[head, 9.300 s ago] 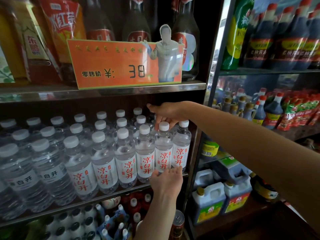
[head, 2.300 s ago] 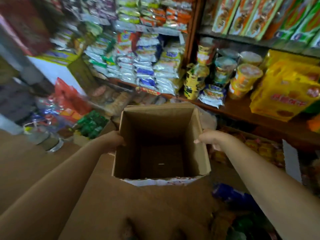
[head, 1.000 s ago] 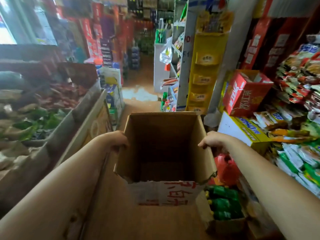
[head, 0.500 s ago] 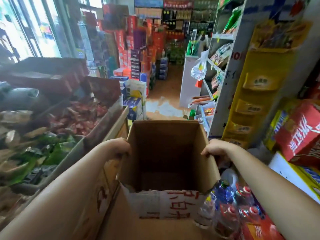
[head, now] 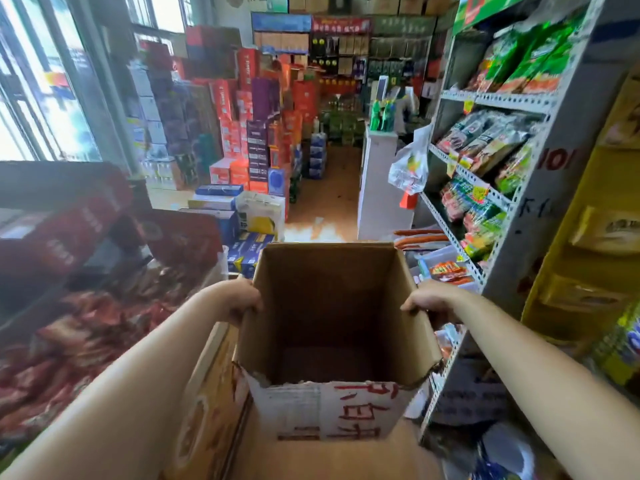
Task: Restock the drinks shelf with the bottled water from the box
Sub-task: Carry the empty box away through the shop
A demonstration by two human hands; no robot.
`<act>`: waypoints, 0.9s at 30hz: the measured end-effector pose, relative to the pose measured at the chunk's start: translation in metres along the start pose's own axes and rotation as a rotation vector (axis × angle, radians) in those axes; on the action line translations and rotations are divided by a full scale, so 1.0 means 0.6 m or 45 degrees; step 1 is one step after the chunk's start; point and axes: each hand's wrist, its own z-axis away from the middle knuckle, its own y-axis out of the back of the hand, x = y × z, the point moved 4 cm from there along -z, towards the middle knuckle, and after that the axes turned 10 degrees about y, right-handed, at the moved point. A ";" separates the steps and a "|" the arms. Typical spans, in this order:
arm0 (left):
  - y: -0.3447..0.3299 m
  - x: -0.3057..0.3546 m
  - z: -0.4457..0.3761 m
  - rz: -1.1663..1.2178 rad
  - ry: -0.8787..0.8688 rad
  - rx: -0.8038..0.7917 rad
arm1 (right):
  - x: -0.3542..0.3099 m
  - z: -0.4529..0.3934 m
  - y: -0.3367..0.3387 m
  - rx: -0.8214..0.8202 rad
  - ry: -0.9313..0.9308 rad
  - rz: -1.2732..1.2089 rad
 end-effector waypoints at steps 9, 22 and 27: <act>0.116 0.249 -0.311 -0.054 0.019 -0.010 | -0.121 -0.392 0.126 -0.159 -0.048 0.067; 0.293 0.605 -0.813 -0.029 -0.055 -0.013 | -0.334 -0.923 0.308 -0.036 0.031 -0.003; 0.358 0.753 -1.004 -0.055 -0.061 -0.083 | -0.389 -1.143 0.379 0.032 0.006 -0.035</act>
